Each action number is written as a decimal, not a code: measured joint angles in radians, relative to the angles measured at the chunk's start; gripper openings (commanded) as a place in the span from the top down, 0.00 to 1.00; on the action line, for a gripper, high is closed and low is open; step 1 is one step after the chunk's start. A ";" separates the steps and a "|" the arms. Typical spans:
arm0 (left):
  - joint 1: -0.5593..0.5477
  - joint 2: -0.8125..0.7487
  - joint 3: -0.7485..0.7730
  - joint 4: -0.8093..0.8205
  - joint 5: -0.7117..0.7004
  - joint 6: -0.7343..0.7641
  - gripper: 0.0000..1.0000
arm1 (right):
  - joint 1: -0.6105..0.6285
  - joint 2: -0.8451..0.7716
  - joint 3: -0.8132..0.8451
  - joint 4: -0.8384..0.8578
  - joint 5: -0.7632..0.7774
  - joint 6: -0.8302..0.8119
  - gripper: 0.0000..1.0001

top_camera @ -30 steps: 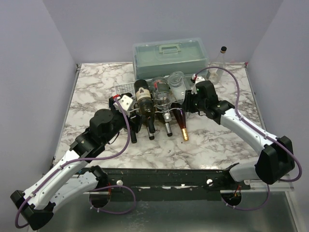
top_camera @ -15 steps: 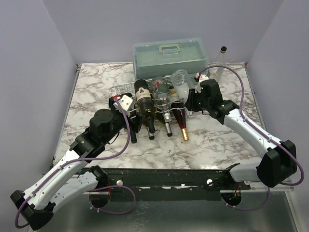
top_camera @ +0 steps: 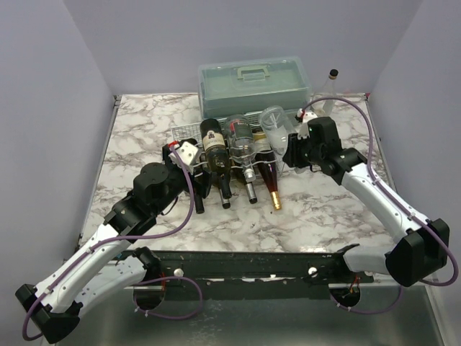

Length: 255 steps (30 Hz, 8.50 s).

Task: Take the wine bottle off the wine rack
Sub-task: Pick up the wine bottle from the wine rack, then place the wine bottle at the center of the board.

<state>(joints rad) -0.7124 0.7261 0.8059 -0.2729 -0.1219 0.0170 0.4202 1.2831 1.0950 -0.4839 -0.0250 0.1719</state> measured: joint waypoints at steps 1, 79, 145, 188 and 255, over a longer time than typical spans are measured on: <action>0.000 0.000 0.000 0.000 0.000 0.000 0.01 | -0.004 -0.005 0.000 -0.005 -0.005 -0.004 1.00; 0.004 -0.054 0.000 -0.005 0.000 0.000 0.01 | -0.391 0.273 0.471 -0.532 -0.059 -1.093 1.00; 0.004 -0.068 0.000 -0.005 0.000 0.001 0.01 | -0.280 0.295 0.190 -0.310 0.546 -2.243 0.54; 0.004 -0.076 0.000 -0.005 0.000 0.002 0.01 | -0.232 0.037 0.275 -0.327 0.343 -1.797 0.07; 0.004 -0.067 0.000 -0.005 -0.002 0.003 0.01 | -0.632 -0.127 -0.276 0.534 -0.328 -0.100 0.02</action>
<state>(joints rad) -0.7086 0.6594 0.8059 -0.2779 -0.1234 0.0200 -0.2115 1.1564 0.8188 0.0498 -0.3531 0.0719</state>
